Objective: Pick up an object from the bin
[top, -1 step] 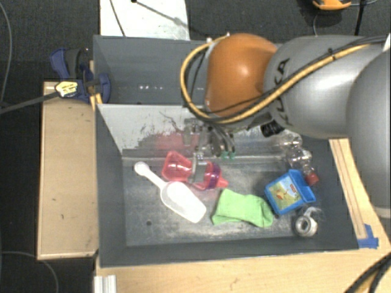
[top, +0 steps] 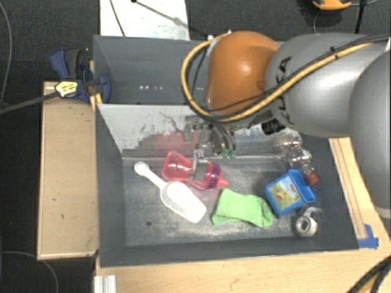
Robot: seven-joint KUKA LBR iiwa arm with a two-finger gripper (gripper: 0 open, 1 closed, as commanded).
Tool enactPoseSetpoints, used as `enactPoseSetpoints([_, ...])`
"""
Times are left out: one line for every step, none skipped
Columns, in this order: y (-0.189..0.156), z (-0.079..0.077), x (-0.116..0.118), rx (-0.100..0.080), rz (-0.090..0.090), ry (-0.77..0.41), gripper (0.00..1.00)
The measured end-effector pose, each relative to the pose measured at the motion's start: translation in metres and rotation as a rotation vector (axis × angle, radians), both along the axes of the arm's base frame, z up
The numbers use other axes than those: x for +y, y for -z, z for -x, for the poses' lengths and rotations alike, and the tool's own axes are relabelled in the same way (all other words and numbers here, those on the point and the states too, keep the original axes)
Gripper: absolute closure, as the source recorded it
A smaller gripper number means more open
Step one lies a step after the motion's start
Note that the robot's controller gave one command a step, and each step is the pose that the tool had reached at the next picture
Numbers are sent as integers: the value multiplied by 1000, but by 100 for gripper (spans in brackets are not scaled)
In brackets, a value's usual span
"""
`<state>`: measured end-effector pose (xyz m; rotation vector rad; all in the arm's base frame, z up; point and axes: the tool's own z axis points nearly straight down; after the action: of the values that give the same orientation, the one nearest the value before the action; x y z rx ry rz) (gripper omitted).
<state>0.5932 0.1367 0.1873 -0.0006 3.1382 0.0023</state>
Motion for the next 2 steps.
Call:
enactPoseSetpoints([69,5,-13,-2,-1,116,0])
enactPoseSetpoints([98,8,-18,5,1,182,0])
